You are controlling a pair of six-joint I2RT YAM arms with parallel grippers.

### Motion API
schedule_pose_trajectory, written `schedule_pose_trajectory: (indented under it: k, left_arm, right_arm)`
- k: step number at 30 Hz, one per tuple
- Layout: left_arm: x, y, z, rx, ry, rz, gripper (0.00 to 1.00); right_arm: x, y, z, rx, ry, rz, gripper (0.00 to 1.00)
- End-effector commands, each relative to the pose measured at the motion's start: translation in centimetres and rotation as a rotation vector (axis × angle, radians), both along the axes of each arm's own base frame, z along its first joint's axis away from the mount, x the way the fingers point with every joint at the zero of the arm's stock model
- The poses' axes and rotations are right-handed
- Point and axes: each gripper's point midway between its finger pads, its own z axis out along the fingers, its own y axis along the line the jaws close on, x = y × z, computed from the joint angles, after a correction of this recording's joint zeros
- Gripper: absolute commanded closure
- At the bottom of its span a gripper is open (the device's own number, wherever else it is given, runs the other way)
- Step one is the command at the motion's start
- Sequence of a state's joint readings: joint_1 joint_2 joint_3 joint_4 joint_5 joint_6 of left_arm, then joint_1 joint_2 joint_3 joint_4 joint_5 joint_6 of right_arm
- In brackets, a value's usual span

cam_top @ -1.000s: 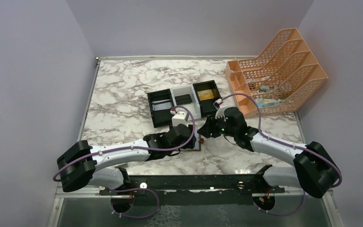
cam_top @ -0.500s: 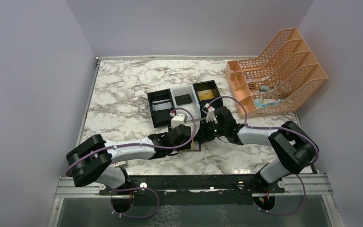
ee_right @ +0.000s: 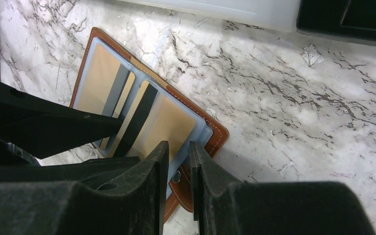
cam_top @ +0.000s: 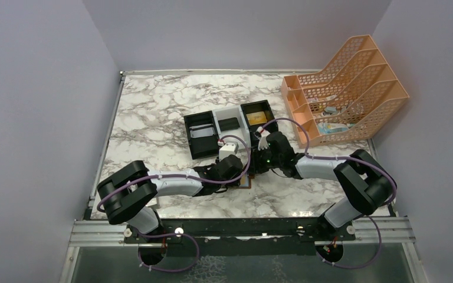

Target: Take the credit cards out of the card holder

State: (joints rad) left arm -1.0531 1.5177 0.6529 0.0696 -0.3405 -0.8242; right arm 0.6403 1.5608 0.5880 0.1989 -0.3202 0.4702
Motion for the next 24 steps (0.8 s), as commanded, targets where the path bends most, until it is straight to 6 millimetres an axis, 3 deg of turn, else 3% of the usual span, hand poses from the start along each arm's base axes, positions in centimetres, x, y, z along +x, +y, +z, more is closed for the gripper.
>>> schedule_pose_trajectory:
  k: [1,10,16,24]
  left_arm:
    - [-0.1,-1.0,0.0,-0.032,0.022,-0.016,0.59]
    - [-0.1,-0.8,0.7,-0.075,0.006,0.002,0.62]
    - [-0.4,-1.3,1.3,-0.126,-0.008,-0.031,0.62]
    - [-0.4,-0.8,1.5,-0.146,-0.005,-0.017,0.61]
  right_arm:
    - [0.3,-0.8,-1.3,-0.060,0.010,-0.016,0.77]
    - [0.2,-0.9,-0.1,-0.041,-0.020,-0.016,0.75]
    - [-0.4,0.2,1.5,0.029,-0.016,0.029,0.76]
    - [-0.3,-0.8,-0.4,-0.050,0.014,0.007,0.76]
